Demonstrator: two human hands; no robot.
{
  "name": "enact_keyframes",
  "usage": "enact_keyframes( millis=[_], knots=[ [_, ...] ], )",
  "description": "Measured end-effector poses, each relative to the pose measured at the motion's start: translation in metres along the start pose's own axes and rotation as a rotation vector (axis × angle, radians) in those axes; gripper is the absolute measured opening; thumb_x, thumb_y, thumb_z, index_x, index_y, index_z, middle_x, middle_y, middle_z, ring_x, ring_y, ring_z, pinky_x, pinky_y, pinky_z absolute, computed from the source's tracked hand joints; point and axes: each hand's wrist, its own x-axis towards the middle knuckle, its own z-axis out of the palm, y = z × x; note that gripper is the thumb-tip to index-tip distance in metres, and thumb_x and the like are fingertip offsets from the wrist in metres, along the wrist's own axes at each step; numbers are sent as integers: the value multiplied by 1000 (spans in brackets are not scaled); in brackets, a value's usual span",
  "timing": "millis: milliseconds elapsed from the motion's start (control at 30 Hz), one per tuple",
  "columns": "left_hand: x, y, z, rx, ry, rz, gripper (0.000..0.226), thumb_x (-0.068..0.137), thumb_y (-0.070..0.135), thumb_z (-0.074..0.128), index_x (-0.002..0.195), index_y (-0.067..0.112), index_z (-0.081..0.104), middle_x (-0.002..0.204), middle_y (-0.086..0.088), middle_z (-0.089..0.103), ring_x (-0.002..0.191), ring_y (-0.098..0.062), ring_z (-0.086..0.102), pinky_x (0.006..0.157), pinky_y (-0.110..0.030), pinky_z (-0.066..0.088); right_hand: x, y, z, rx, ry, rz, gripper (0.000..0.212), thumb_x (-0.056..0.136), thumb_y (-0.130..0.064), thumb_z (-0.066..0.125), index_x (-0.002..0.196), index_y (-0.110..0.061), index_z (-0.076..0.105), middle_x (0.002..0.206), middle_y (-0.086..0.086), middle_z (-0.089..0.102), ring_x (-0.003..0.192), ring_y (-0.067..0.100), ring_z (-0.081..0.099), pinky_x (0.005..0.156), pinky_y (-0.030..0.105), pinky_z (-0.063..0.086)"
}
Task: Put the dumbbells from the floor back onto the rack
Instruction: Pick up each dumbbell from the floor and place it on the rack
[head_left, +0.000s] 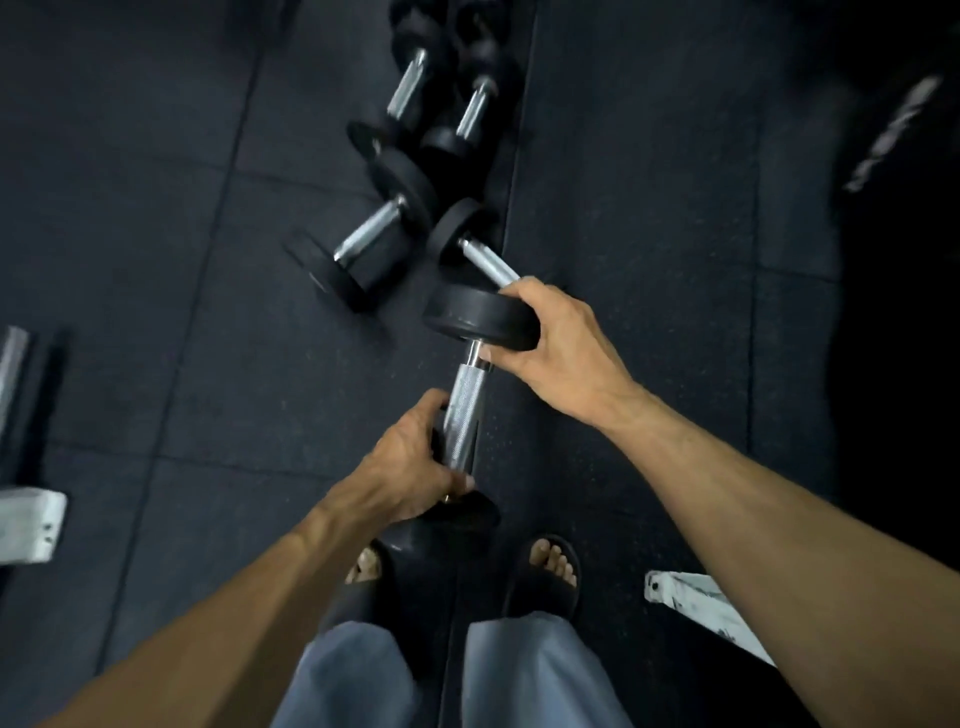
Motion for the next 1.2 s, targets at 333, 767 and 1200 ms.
enact_keyframes(
  millis=[333, 767, 1200],
  knots=[
    [-146, 168, -52, 320, -60, 258, 58, 60, 13, 80, 90, 43, 40, 78, 7, 59, 70, -15, 61, 61, -35, 53, -124, -134, -169, 16, 316, 35, 43, 78, -35, 78, 113, -32, 54, 106, -6, 60, 99, 12, 58, 87, 39, 52],
    [-277, 329, 78, 434, -219, 511, 65, 45, 18, 78, 102, 27, 49, 71, 2, 57, 61, -18, 55, 56, -39, 53, -335, -143, -344, -81, 604, 124, 50, 74, -31, 81, 118, -24, 58, 111, 0, 62, 102, 19, 59, 90, 32, 47],
    [-397, 462, 291, 609, -469, 723, 63, 58, -1, 83, 111, 14, 51, 83, -6, 63, 67, -16, 60, 62, -35, 56, -584, -97, -487, -89, 857, 301, 45, 78, -26, 81, 118, -22, 63, 106, -9, 67, 94, 10, 64, 86, 31, 54]
  ],
)
